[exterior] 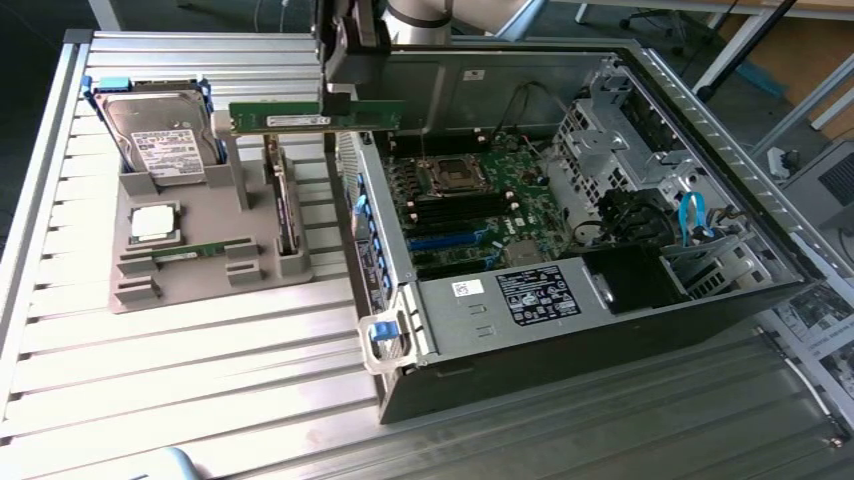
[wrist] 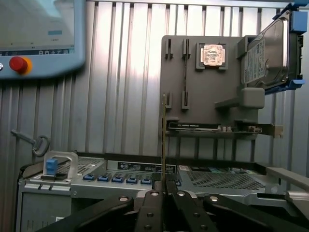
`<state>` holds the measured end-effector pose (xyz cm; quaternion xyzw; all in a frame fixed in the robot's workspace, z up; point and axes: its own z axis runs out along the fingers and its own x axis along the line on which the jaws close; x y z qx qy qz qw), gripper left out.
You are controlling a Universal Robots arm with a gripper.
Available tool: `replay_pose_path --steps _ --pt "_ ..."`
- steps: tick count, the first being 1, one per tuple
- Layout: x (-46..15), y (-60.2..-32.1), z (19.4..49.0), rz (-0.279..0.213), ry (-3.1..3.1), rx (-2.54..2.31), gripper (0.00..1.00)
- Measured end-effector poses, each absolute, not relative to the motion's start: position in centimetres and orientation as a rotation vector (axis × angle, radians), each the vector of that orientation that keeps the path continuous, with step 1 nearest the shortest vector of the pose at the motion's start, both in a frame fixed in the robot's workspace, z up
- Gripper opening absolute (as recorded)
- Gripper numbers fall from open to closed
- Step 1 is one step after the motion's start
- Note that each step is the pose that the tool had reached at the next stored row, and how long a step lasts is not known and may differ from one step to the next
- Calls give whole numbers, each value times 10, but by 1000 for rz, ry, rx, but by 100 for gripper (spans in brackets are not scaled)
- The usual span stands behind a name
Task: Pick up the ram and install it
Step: 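Pick up the ram and move it above insertion slot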
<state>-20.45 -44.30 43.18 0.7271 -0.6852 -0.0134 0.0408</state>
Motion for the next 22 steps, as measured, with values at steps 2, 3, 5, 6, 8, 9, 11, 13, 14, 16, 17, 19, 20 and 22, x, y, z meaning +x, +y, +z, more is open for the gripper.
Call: replay_pose_path --steps 2,3,5,6,8,9,11,13,14,16,17,19,20,22 --pt "-202 -443 432 -41 -2098 2226 13" --pt "-200 -443 432 -41 -2098 2226 13" --pt "-198 -443 432 -42 -2098 2226 13" --pt "-197 -443 432 -42 -2098 2226 13" --pt "-194 -443 432 -42 -2098 2226 13" --pt "-193 -443 432 -42 -2098 2226 13" --pt "-190 -443 432 -42 -2097 2225 13" --pt "-187 -443 432 -43 -2097 2225 13" --pt "-185 -443 432 -43 -2097 2225 13" --pt "-180 -443 432 -44 -2097 2225 13" --pt "-178 -443 432 -44 -2097 2224 13" --pt "-175 -443 432 -45 -2096 2224 13" --pt "-172 -443 432 -46 -2096 2224 13" --pt "-168 -443 432 -46 -2095 2224 13"
